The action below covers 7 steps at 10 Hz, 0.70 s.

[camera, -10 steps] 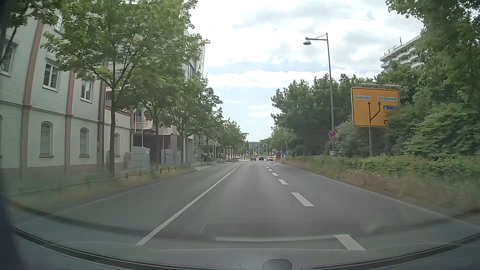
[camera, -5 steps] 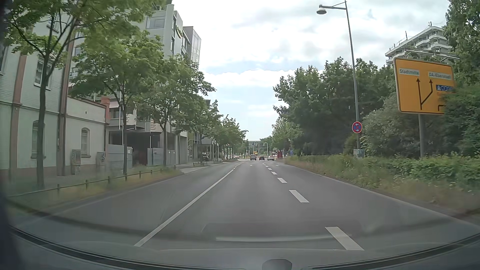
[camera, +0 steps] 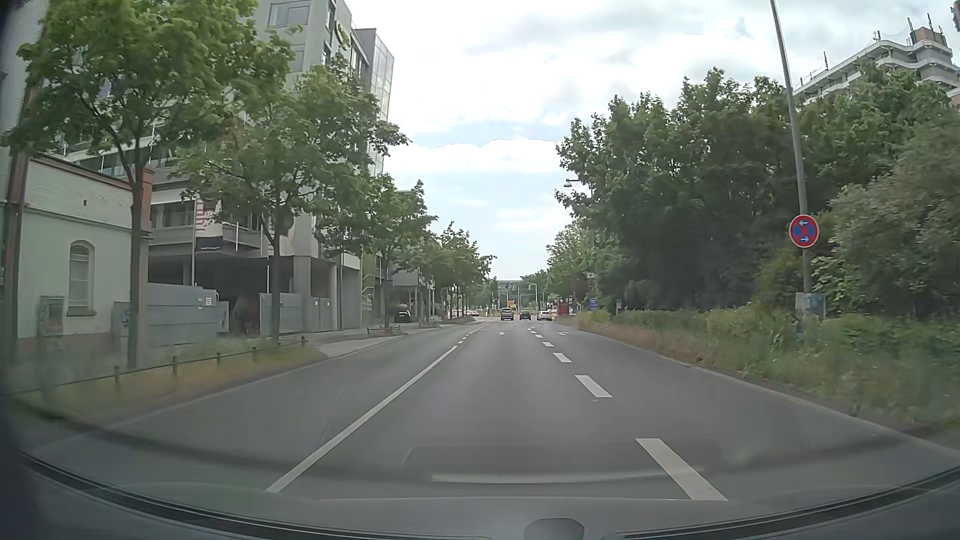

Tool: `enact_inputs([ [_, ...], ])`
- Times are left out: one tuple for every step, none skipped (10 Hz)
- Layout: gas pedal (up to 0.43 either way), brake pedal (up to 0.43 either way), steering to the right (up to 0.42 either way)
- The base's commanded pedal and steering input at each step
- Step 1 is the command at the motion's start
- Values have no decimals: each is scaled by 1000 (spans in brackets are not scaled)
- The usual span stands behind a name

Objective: Follow the waypoints while adhering to traffic rules and regulations

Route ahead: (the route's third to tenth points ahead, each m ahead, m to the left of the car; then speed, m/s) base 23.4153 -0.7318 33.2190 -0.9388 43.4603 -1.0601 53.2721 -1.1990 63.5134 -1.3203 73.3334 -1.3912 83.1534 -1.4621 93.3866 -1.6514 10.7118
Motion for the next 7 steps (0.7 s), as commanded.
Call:
enact_inputs([
  [0,37,0],
  [0,55,0],
  [0,110,-1],
  [0,140,-5],
  [0,159,-6],
  [0,159,-6],
  [0,159,-5],
])
